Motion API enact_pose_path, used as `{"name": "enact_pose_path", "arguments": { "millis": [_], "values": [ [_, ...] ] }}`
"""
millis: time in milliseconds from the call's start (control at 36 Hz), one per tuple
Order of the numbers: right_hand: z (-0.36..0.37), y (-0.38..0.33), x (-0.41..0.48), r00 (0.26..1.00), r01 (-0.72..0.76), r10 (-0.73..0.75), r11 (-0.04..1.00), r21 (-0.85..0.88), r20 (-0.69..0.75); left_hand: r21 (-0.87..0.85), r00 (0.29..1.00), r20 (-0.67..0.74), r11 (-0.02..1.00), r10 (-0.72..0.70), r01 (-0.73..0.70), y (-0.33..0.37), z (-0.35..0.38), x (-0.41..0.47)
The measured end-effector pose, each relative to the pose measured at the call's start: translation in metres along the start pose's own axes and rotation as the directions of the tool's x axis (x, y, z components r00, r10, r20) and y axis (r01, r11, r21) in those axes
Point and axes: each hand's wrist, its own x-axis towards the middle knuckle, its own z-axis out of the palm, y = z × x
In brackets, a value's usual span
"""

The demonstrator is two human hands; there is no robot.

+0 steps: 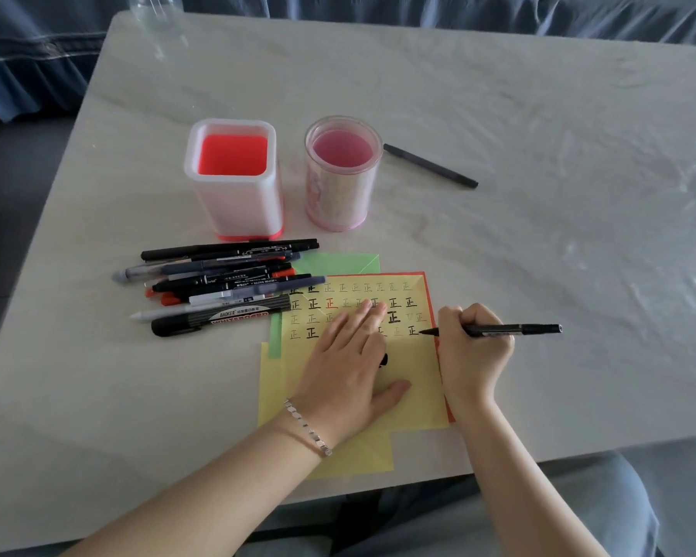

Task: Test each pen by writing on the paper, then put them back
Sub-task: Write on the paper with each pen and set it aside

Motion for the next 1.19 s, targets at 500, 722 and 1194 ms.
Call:
{"name": "enact_pose_path", "arguments": {
  "millis": [500,722,1194],
  "values": [
    [-0.032,-0.037,-0.014,0.928,-0.320,0.234,0.899,0.300,0.288,-0.668,0.969,-0.112,0.739,-0.219,0.090,-0.003,-0.046,-0.015],
    [-0.027,-0.070,-0.035,0.833,-0.456,0.240,0.808,0.373,0.498,-0.742,0.911,0.075,0.588,-0.405,0.322,-0.022,-0.078,-0.029],
    [-0.017,-0.091,-0.050,0.893,-0.296,0.193,0.932,0.208,0.406,-0.839,0.901,0.095,0.453,-0.423,0.301,-0.022,-0.103,-0.042]
  ]
}}
